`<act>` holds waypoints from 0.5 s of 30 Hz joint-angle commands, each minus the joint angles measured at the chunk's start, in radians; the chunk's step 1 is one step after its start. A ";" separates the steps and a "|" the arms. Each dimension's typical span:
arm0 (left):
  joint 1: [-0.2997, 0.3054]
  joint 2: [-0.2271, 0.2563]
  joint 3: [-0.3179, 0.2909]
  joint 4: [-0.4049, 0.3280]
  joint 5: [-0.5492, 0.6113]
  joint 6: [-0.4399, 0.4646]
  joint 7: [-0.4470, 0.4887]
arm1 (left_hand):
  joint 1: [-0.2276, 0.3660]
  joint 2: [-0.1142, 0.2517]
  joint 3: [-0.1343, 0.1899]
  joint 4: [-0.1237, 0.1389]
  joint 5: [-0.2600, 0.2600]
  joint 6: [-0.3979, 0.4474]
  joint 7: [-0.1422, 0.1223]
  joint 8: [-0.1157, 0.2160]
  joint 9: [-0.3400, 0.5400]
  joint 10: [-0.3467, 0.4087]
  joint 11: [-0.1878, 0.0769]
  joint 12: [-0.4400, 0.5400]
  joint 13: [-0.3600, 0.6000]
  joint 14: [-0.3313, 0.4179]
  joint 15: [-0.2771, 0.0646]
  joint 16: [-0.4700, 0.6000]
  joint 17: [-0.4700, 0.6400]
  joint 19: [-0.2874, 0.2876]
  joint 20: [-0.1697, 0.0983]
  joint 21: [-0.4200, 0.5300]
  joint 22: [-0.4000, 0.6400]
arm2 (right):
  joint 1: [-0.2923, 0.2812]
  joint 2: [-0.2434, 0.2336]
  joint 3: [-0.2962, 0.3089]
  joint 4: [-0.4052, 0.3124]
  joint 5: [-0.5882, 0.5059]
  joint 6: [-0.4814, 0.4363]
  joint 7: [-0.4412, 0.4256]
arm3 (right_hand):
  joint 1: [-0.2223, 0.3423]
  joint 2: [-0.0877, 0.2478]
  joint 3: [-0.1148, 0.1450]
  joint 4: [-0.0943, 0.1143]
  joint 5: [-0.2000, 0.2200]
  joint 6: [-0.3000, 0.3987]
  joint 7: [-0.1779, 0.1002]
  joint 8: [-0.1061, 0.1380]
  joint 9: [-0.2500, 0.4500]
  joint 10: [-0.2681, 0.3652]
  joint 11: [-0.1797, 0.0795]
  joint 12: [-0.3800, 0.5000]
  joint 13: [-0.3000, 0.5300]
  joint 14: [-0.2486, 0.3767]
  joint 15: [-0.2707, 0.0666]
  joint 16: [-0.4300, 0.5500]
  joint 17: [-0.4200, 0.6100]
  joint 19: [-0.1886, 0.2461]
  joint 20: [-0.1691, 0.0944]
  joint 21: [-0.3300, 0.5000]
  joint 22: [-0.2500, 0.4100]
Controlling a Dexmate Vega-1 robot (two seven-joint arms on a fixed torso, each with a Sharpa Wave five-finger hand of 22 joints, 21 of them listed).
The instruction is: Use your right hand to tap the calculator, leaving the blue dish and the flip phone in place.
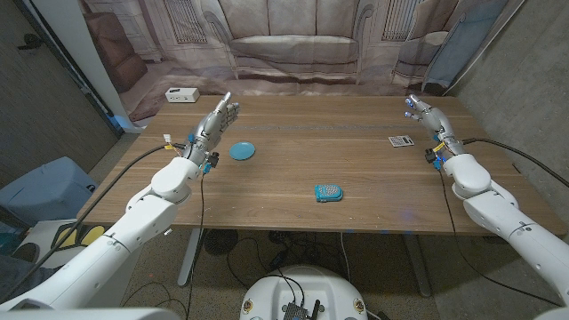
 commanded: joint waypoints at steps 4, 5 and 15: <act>-0.004 -0.010 0.002 -0.012 0.021 0.015 0.028 | 0.003 -0.002 0.000 -0.002 -0.002 0.011 -0.002 -0.001 0.001 0.008 -0.001 0.003 0.001 0.007 -0.004 -0.001 0.002 0.000 0.001 0.002 0.005 | 0.000 -0.046 -0.013 -0.017 -0.180 -0.033 -0.129 | 0.011 0.000 0.003 -0.008 0.006 0.002 -0.011 0.003 0.002 -0.007 -0.003 -0.006 0.003 0.008 -0.004 -0.003 0.004 0.007 -0.007 -0.005 0.002; -0.005 -0.011 0.003 -0.012 0.021 0.014 0.028 | 0.003 -0.002 0.000 -0.002 -0.002 0.011 -0.002 -0.001 0.001 0.008 -0.001 0.003 0.001 0.008 -0.004 0.000 0.002 0.000 0.001 0.002 0.005 | 0.000 -0.052 -0.015 -0.021 -0.196 -0.040 -0.137 | 0.011 0.000 0.003 -0.008 0.006 0.005 -0.013 0.003 0.002 -0.009 -0.004 -0.008 0.003 0.008 -0.004 -0.004 0.004 0.007 -0.007 -0.006 0.002; 0.007 -0.004 -0.002 -0.033 0.040 0.024 0.046 | 0.004 0.000 -0.001 -0.003 -0.003 0.011 -0.002 -0.003 0.001 0.008 -0.001 0.002 0.001 0.007 -0.004 -0.002 0.002 -0.001 0.001 0.001 0.005 | -0.003 -0.085 -0.035 -0.066 -0.310 -0.106 -0.200 | 0.013 -0.001 0.003 -0.011 0.007 0.002 -0.019 -0.002 0.002 -0.013 -0.009 -0.012 0.002 0.005 -0.008 -0.008 0.003 0.004 -0.009 -0.009 0.002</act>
